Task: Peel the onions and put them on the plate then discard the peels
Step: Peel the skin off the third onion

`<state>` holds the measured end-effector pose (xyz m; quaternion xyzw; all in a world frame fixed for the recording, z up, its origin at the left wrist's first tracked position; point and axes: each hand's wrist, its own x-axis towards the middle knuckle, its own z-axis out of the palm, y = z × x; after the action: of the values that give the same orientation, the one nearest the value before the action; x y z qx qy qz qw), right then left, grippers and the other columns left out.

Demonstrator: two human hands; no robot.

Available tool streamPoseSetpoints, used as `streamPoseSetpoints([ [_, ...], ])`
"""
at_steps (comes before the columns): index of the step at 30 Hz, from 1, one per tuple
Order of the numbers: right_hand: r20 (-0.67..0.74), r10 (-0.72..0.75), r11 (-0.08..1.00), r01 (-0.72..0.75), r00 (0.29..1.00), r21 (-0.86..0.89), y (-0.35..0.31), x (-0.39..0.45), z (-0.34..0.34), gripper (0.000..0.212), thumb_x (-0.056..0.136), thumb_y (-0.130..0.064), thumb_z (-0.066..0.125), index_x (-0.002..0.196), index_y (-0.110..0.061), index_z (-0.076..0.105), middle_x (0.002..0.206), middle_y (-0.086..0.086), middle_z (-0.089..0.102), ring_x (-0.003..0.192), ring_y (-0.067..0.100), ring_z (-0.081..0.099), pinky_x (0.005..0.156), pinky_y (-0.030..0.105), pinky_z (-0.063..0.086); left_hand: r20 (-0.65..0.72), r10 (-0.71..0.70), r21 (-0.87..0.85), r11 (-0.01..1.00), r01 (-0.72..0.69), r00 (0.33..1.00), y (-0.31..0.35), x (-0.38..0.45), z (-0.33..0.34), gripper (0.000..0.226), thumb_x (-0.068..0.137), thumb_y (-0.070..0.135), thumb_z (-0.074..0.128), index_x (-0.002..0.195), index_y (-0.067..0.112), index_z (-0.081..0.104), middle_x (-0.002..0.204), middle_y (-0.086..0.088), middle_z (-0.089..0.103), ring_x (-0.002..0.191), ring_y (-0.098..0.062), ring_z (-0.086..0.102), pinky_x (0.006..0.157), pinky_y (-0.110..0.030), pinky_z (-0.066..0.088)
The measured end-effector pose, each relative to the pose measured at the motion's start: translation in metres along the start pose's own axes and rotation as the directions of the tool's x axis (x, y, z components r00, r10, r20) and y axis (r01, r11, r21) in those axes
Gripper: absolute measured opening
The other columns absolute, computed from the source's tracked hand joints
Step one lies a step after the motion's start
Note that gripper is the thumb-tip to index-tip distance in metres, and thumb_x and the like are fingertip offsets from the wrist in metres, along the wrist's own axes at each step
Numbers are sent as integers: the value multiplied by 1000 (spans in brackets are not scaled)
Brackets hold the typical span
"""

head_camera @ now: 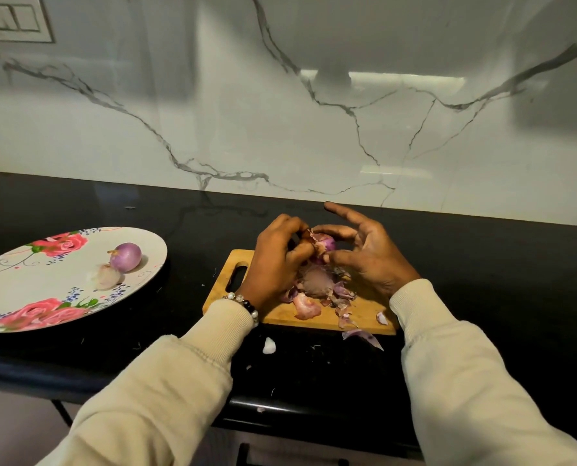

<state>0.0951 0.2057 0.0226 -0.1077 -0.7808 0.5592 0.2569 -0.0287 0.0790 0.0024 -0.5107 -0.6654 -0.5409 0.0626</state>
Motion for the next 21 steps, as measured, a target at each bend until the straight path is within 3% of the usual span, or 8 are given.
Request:
streamPoseSetpoints([
  [3,-9,-3,1000,3,1000,4,1,0,0,85,78,20,67,147,-22,41,122,5,70,113,25,67,98,52,52,54,-155,-181,970,162,986,1,0,1,5,92,10,58,91,12,63,104,-6,53,89,-22,59,76,-36,55],
  [7,-20,-17,1000,17,1000,3,2,2,-1,87,77,21,67,148,-22,40,125,7,68,112,23,67,97,49,54,122,-348,-497,789,361,930,3,2,2,9,95,9,57,91,9,65,117,-20,53,96,-34,62,77,-40,58],
  [10,-24,-34,999,34,999,9,1,2,-1,87,76,22,67,148,-20,40,123,6,69,111,20,68,92,42,57,200,-432,-627,633,453,879,8,2,0,11,95,16,61,93,7,67,92,-23,68,76,-31,67,69,-44,57],
  [12,-33,-52,998,53,998,18,0,1,-1,86,76,22,66,148,-18,39,119,5,71,111,18,68,88,35,58,199,-510,-644,576,504,837,9,3,-3,15,92,25,66,84,13,66,74,-16,64,60,-25,60,51,-34,47],
  [15,-49,-80,996,82,996,26,-2,0,-3,84,78,22,65,148,-18,40,118,4,71,112,17,67,83,29,57,166,-588,-655,534,534,792,5,5,-6,17,94,27,63,86,11,63,60,-8,53,46,-16,43,41,-24,28],
  [18,-57,-102,994,104,993,20,-2,-1,-4,83,79,21,65,146,-20,41,118,4,72,114,18,66,89,32,56,98,-657,-652,525,547,748,2,5,-7,24,95,28,62,98,5,63,61,-9,54,46,-17,45,37,-21,30],
  [21,-51,-121,993,120,991,-7,-2,-2,-5,83,78,19,67,144,-24,42,119,2,71,117,17,64,98,35,51,-14,-669,-512,643,570,743,-4,6,-6,19,92,30,66,94,11,67,74,-8,66,58,-19,59,44,-27,45],
])
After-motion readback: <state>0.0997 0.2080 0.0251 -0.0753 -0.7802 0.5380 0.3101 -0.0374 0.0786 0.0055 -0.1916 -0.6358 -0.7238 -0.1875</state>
